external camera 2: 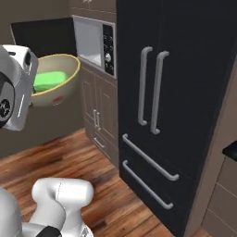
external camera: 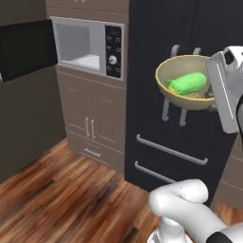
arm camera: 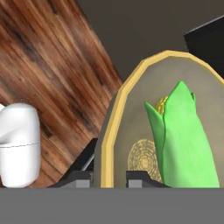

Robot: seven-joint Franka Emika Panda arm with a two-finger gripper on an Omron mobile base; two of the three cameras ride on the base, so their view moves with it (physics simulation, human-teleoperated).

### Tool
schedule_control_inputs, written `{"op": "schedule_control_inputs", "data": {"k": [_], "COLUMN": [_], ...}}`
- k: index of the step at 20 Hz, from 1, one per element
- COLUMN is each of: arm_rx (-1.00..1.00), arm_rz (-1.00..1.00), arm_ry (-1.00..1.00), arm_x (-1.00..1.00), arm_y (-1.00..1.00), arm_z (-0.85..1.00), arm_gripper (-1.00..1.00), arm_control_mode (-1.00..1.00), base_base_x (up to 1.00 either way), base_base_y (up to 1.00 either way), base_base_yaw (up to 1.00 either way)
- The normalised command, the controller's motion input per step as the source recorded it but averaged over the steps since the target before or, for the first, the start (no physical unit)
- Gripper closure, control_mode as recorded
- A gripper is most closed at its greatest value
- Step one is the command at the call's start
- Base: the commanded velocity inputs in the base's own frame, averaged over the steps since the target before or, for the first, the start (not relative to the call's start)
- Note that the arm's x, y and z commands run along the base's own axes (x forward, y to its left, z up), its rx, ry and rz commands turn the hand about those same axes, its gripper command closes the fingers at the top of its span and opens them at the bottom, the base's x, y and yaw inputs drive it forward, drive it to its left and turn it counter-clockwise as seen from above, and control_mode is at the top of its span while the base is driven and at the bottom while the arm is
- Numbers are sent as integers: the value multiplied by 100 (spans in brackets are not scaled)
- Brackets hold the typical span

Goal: Pick the corn from the sink and place it in the bowl. Then pick the bowl and place it in the microwave. Then close the microwave door and press the start button.

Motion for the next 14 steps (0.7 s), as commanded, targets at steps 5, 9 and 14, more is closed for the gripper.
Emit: {"op": "schedule_control_inputs", "data": {"k": [5, 9, 14], "arm_rx": [0, 0, 0], "arm_rz": [0, 0, 0], "arm_ry": [0, 0, 0], "arm_x": [0, 0, 0], "arm_y": [0, 0, 0], "arm_z": [0, 0, 0], "arm_gripper": [100, 100, 100], "arm_control_mode": [100, 100, 100], "base_base_x": [4, 6, 23], "base_base_y": [100, 100, 68], "base_base_yaw": [-31, -24, -32]}}
